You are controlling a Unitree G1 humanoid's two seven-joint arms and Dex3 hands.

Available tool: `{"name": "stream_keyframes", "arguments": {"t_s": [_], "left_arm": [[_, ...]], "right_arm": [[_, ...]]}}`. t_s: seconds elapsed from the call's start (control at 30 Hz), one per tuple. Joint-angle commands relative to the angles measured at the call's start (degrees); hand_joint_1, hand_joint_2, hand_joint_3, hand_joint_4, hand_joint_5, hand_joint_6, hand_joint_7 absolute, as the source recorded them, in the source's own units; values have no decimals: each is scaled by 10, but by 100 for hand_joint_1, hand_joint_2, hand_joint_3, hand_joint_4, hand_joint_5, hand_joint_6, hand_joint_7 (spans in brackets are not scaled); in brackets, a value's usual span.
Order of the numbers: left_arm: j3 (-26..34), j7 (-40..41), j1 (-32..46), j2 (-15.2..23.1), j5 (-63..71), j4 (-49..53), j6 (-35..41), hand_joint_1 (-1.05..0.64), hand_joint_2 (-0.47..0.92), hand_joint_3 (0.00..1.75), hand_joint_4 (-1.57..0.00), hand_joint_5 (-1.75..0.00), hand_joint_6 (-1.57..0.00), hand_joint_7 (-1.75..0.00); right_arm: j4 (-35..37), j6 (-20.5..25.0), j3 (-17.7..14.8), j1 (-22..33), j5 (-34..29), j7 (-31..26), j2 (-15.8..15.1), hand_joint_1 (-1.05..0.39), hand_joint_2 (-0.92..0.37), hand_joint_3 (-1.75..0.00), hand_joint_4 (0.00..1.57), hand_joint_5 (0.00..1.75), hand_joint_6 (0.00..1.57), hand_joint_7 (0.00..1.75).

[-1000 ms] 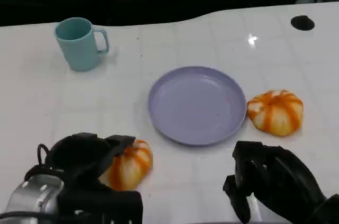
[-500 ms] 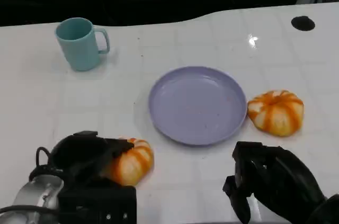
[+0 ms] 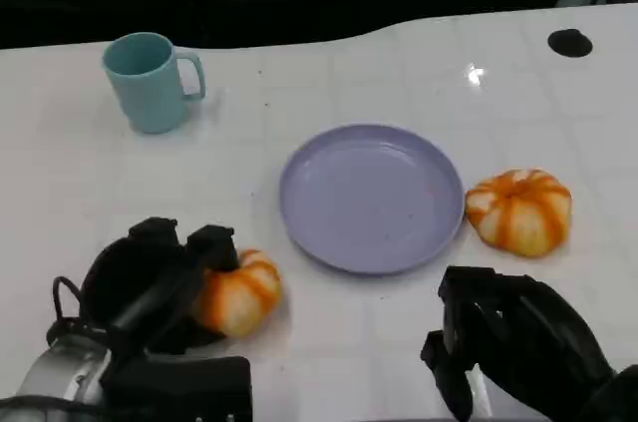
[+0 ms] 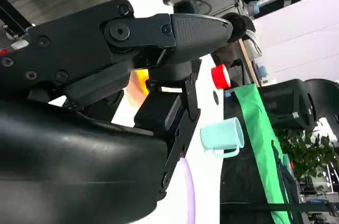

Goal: Grasp the bread from the table and place it into the plate.

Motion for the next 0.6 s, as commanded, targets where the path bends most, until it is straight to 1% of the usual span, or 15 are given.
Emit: {"name": "stream_keyframes", "arguments": {"t_s": [0.03, 0.13, 0.17, 0.3, 0.4, 0.6], "left_arm": [[21, 8, 24, 5, 2, -64, 30, -23, 77, 60, -76, -175, -58, -175], [30, 1, 35, 1, 4, -109, 50, -23, 70, 75, -78, -175, -59, -174], [30, 0, 38, 1, 5, -119, 53, -23, 67, 77, -78, -175, -59, -174], [32, 1, 41, -2, 5, -155, 55, -23, 64, 79, -79, -175, -58, -174], [32, -3, 25, -11, -7, -155, 50, -22, 60, 88, -80, -175, -60, -175], [34, 11, -17, -15, -25, -127, 11, -19, 54, 89, -81, -175, -62, -175]], "right_arm": [[2, -6, -7, 3, 3, 2, -4, -93, -92, -34, 123, 163, 106, 149], [-1, -4, -6, 5, 1, -2, -4, -93, -92, -35, 123, 162, 106, 149], [-1, -2, -6, 5, 2, -2, -4, -93, -92, -35, 123, 162, 106, 149], [5, -9, -5, 5, -1, -1, -3, -93, -92, -34, 123, 163, 106, 150], [10, -12, -5, 2, -7, -5, -3, -93, -92, -37, 123, 163, 106, 151], [20, -13, -3, -2, -7, -4, 0, -95, -91, -36, 123, 165, 107, 150]]}}
